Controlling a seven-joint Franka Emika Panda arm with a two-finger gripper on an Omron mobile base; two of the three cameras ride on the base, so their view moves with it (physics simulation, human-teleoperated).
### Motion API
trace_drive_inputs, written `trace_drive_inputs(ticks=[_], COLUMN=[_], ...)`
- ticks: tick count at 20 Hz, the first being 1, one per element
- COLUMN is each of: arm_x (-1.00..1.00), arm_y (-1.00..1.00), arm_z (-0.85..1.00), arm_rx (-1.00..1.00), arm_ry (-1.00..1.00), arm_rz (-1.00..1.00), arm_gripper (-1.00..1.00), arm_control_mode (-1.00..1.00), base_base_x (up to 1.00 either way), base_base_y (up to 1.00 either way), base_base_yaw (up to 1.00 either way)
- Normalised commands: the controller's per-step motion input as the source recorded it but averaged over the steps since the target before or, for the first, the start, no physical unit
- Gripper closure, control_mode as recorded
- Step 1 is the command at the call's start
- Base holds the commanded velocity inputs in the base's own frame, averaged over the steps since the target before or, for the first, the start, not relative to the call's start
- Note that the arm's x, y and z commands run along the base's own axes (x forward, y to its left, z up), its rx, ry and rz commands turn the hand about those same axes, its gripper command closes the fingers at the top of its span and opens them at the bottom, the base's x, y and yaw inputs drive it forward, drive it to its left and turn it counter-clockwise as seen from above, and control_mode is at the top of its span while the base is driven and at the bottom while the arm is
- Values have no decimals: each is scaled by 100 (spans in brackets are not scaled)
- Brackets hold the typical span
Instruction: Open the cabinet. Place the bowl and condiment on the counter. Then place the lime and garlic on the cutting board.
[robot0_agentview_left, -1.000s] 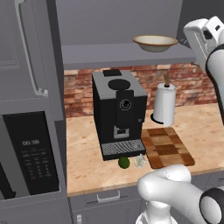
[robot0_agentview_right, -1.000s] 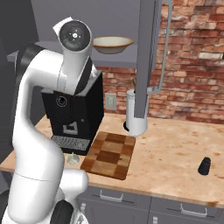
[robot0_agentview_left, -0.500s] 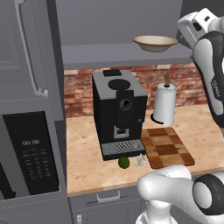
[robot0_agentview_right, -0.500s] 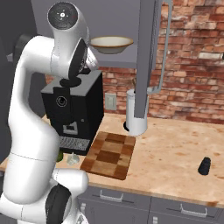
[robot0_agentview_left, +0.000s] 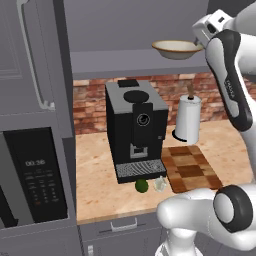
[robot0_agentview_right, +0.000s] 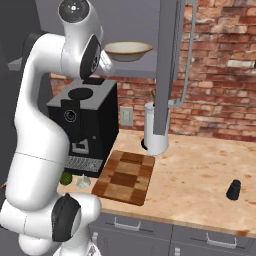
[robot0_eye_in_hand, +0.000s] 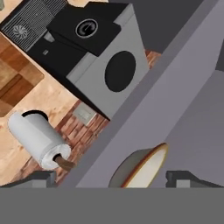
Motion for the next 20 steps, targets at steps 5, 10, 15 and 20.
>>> trace_drive_inputs(ticks=[5,10,15,20], arm_x=[22,6,0,0], arm_y=[-2,-16,-16,0], arm_z=[0,-1,-6,-8], arm_rx=[0,0,0,0], arm_ry=[8,4,1,0], arm_rz=[0,0,0,-2], arm_gripper=[-100,-100,-100,-100], arm_control_mode=[-100,-100,-100,-100], base_base_x=[0,0,0,0], base_base_y=[0,0,0,0], base_base_yaw=[0,0,0,0])
